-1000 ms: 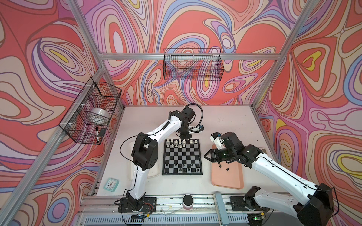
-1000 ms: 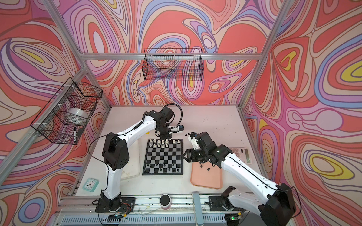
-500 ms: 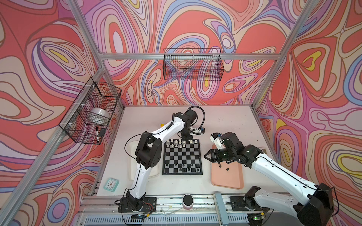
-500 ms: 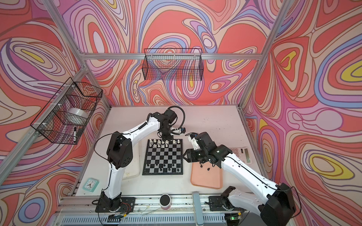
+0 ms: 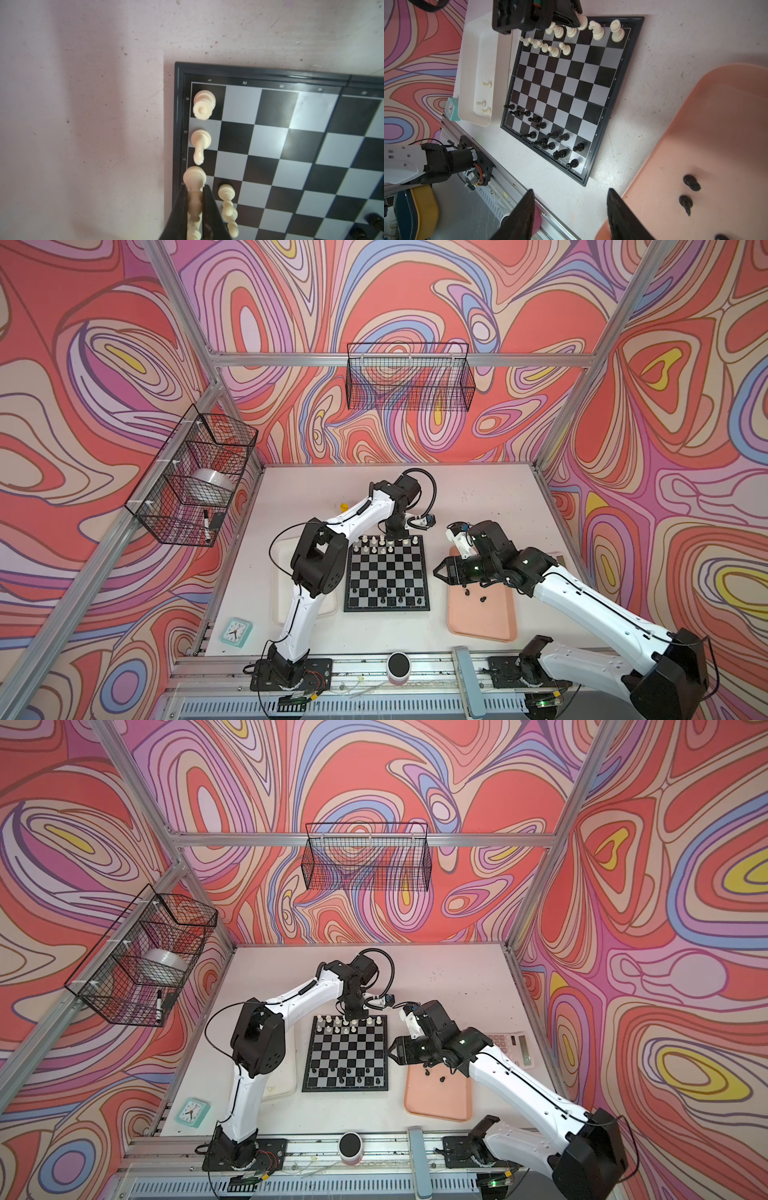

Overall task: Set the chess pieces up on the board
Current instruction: 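Lower the pawn beside the placed pawns and open the left gripper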

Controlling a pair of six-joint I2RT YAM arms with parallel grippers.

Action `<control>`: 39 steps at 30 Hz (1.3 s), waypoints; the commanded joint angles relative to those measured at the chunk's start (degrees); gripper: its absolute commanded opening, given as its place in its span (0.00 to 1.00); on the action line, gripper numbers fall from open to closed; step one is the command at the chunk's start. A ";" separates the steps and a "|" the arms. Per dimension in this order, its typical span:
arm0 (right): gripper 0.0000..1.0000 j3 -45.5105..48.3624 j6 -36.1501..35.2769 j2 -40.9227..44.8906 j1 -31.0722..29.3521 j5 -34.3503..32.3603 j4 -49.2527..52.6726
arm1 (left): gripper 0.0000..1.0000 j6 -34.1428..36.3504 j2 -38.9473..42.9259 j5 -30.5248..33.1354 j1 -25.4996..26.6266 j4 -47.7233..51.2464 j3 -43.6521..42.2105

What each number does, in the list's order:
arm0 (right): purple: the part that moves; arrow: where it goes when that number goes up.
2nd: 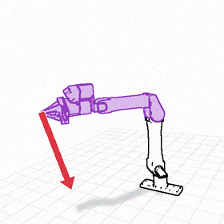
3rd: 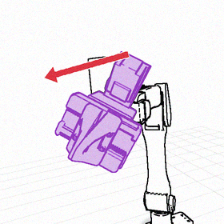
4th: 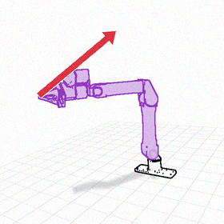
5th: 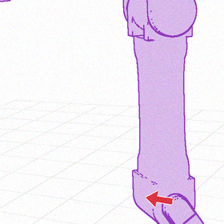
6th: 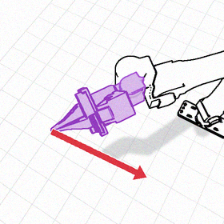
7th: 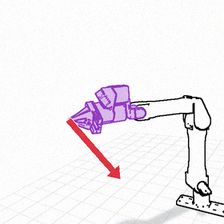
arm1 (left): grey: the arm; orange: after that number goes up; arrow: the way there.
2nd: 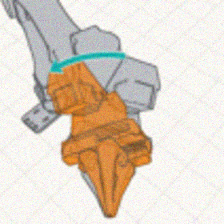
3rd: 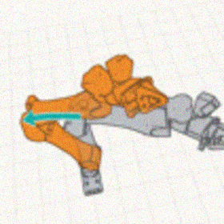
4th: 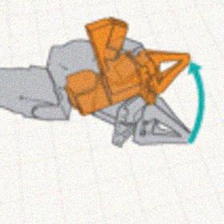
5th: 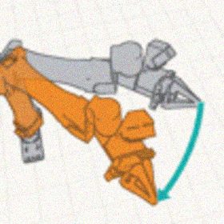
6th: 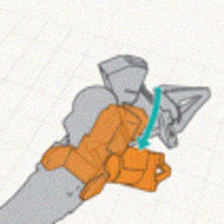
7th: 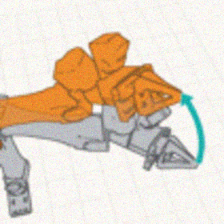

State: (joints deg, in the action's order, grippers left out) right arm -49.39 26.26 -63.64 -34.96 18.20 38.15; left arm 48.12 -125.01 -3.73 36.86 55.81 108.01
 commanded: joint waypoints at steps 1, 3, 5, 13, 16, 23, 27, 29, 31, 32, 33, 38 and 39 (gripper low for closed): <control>0.57 1.19 -0.08 -0.17 -0.31 -0.62 0.08 | 0.13 1.63 -1.92 0.91 0.73 0.29 1.56; 0.57 1.36 -0.13 -0.06 -0.36 -0.75 -0.04 | 0.13 1.78 -2.23 1.33 0.83 0.35 1.74; 0.57 1.53 -0.11 0.00 -0.37 -0.75 -0.14 | 0.13 1.80 -2.51 1.92 0.93 0.26 1.83; 0.57 1.74 -0.35 0.08 -0.28 -0.77 -0.01 | 0.14 2.24 -3.56 2.80 1.08 0.32 1.95; 0.57 1.73 -0.47 0.09 -0.30 -0.71 -0.09 | 0.14 2.42 -3.90 3.36 1.09 0.27 1.91; 0.57 1.84 -0.54 -0.09 -0.34 -0.82 -0.19 | 0.16 2.55 -4.19 3.00 1.19 0.65 1.95; 0.57 1.93 -0.50 -0.08 -0.29 -0.78 -0.31 | 0.19 2.42 -4.21 2.79 1.19 0.88 1.97; 0.57 1.99 -0.51 0.00 -0.29 -0.80 -0.28 | 0.21 2.33 -4.10 2.62 1.26 0.88 1.95; 0.57 1.96 -0.43 0.00 -0.29 -0.80 -0.37 | 0.24 2.18 -4.01 2.53 1.24 0.79 2.12; 0.57 1.99 -0.42 0.00 -0.29 -0.79 -0.39 | 0.25 2.16 -3.96 2.44 1.21 0.79 2.20; 0.57 2.02 -0.47 0.00 -0.30 -0.79 -0.51 | 0.26 1.99 -3.93 2.31 1.15 0.83 2.25; 0.57 2.24 -0.35 0.00 -0.32 -0.79 -0.71 | 0.30 1.80 -3.84 2.32 1.18 0.94 2.64; 0.57 2.24 -0.41 -0.08 -0.37 -0.79 -0.80 | 0.30 1.80 -3.84 2.46 1.21 0.98 2.83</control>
State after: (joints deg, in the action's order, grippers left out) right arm -47.99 26.22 -63.64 -34.96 17.98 38.11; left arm 49.47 -128.07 -0.60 37.54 55.48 109.03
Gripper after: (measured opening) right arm 0.573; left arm 0.295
